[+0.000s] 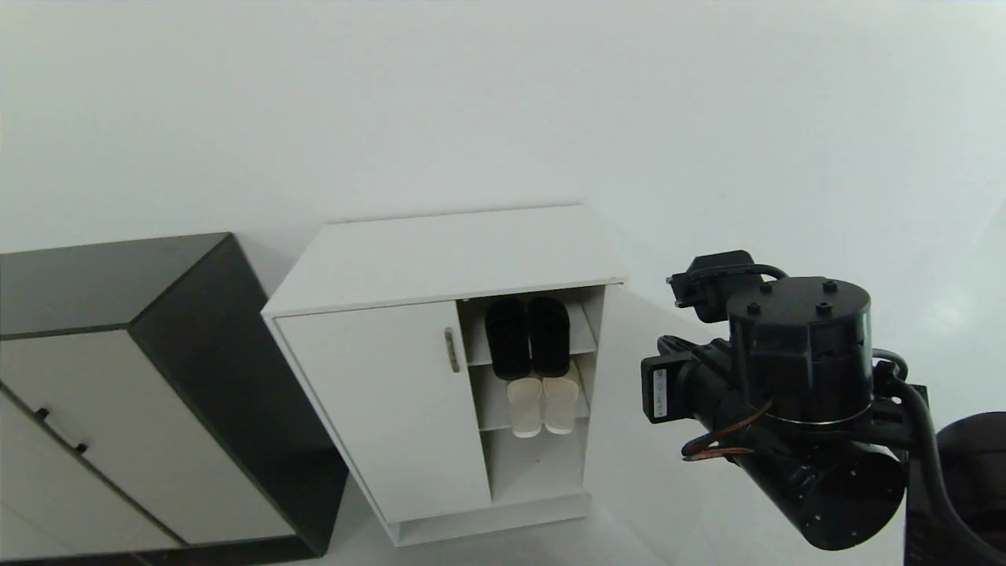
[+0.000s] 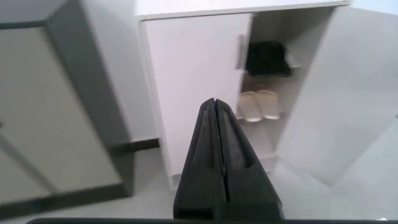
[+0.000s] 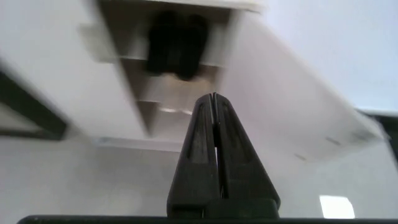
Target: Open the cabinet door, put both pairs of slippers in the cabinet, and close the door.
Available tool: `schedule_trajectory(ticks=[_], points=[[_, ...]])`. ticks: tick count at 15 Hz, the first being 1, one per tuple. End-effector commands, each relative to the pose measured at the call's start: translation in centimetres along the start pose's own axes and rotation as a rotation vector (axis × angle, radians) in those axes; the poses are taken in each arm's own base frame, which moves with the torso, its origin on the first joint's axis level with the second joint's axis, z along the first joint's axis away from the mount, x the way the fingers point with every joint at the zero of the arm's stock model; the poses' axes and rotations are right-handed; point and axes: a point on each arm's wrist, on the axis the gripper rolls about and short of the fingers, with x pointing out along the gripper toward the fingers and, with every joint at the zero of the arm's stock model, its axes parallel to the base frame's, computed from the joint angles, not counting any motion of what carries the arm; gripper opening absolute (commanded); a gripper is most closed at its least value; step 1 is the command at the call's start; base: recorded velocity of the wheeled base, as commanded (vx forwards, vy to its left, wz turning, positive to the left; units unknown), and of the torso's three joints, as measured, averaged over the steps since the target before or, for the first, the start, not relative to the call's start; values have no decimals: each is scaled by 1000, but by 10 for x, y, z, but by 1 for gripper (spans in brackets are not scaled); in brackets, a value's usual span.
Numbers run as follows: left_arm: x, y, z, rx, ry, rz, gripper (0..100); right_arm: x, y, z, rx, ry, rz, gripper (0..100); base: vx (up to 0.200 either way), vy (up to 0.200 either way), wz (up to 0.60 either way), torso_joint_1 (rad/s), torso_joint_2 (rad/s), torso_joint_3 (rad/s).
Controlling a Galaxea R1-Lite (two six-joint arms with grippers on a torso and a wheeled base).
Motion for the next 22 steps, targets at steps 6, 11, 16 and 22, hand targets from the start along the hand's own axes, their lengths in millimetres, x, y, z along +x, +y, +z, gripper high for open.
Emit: schedule_trajectory(ticks=[6, 11, 16, 22], points=[[0, 0, 0, 1, 0, 1, 0, 48, -42, 11, 55, 2, -51, 0, 0, 0, -200, 2, 1, 2], [0, 0, 0, 1, 1, 1, 0, 115, -79, 6, 128, 38, -133, 0, 0, 0, 0, 0, 0, 0], [0, 0, 0, 0, 0, 1, 0, 144, -85, -11, 130, 66, -153, 0, 0, 0, 0, 0, 0, 0], [0, 0, 0, 0, 0, 1, 0, 154, -84, -25, 117, 100, -159, 0, 0, 0, 0, 0, 0, 0]])
